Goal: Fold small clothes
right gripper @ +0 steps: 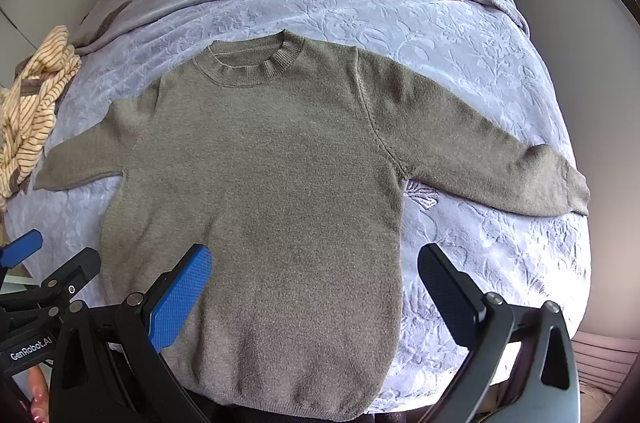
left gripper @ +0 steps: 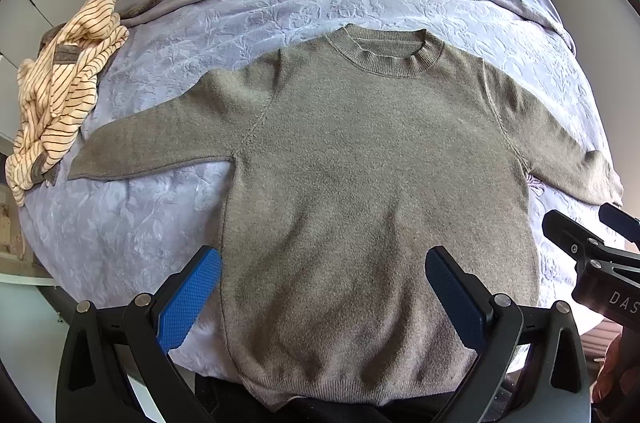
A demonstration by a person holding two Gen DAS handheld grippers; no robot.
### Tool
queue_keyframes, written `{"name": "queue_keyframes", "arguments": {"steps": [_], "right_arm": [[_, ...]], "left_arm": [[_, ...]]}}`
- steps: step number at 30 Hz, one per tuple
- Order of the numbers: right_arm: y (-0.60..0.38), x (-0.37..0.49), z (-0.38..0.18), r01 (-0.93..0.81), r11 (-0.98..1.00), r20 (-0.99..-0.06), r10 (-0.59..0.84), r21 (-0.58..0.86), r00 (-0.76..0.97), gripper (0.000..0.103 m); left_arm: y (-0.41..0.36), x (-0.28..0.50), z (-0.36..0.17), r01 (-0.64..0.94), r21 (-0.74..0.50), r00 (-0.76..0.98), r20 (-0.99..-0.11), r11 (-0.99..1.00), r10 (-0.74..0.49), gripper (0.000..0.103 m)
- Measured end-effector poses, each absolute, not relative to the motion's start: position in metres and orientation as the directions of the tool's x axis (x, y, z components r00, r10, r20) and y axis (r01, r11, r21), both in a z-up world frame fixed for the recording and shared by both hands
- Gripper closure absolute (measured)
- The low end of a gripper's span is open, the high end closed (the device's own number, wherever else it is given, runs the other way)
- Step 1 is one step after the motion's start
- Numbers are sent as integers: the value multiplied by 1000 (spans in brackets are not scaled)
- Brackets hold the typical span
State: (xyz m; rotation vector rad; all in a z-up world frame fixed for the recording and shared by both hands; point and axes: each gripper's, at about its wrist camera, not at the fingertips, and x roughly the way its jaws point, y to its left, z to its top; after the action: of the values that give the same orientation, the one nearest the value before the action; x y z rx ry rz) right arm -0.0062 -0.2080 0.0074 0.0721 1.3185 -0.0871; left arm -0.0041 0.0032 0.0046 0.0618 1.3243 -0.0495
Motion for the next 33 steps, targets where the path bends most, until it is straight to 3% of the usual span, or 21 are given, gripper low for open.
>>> {"name": "queue_keyframes", "arguments": {"steps": [33], "right_arm": [[-177,22,-31,249,968,-979,-11,41,206,0]], "left_arm": [[32,45,-49,227,-78,204,-971,971,-126,1]]}}
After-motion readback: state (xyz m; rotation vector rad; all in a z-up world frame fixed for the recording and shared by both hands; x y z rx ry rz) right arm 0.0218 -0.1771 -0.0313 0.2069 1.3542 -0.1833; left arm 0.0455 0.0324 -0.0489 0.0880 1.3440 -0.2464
